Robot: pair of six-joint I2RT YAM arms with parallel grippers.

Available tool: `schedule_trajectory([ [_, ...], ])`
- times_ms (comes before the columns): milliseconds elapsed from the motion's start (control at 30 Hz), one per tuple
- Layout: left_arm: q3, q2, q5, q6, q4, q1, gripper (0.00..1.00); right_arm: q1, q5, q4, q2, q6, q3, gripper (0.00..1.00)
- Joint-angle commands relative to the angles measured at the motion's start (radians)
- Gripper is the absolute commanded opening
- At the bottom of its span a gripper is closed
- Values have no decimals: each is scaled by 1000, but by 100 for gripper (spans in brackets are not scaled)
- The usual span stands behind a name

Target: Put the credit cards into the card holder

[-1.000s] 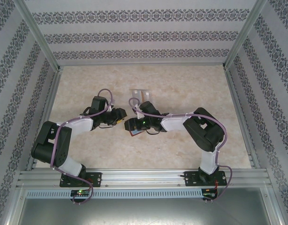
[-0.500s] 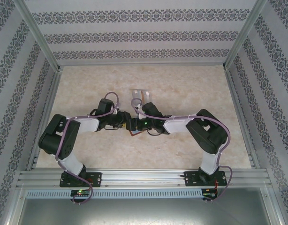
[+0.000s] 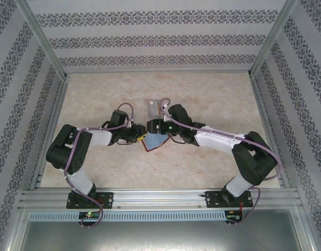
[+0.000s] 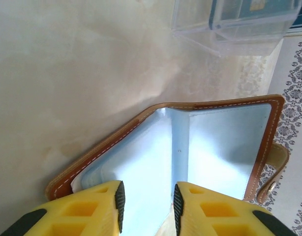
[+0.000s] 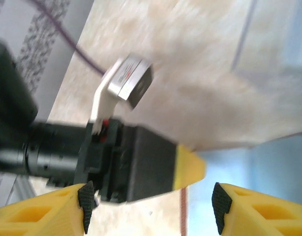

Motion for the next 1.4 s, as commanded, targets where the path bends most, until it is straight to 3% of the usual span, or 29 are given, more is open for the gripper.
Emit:
schedule_trajectory([
  [0,41,-13,14,34,-15,-14,36,-45,159,-202,-7,-59,100,67],
  [267,93,-30,21,60,-82,-13,40,-92,281,-417,136,-141,345,66],
  [400,85,-34,24,58,-83,-13,40,-90,254,-413,214,-136,413,67],
  [667,83,-25,28,55,-80,-13,41,-69,337,-459,363,-163,544,66],
  [1067,81,-17,28,56,-81,-14,41,-54,266,-454,449,-93,642,70],
  [1233,75,-27,26,57,-87,-13,41,-56,292,-464,479,-63,650,73],
  [1367,73,-31,21,63,-100,-12,41,-55,222,-435,498,-50,657,73],
])
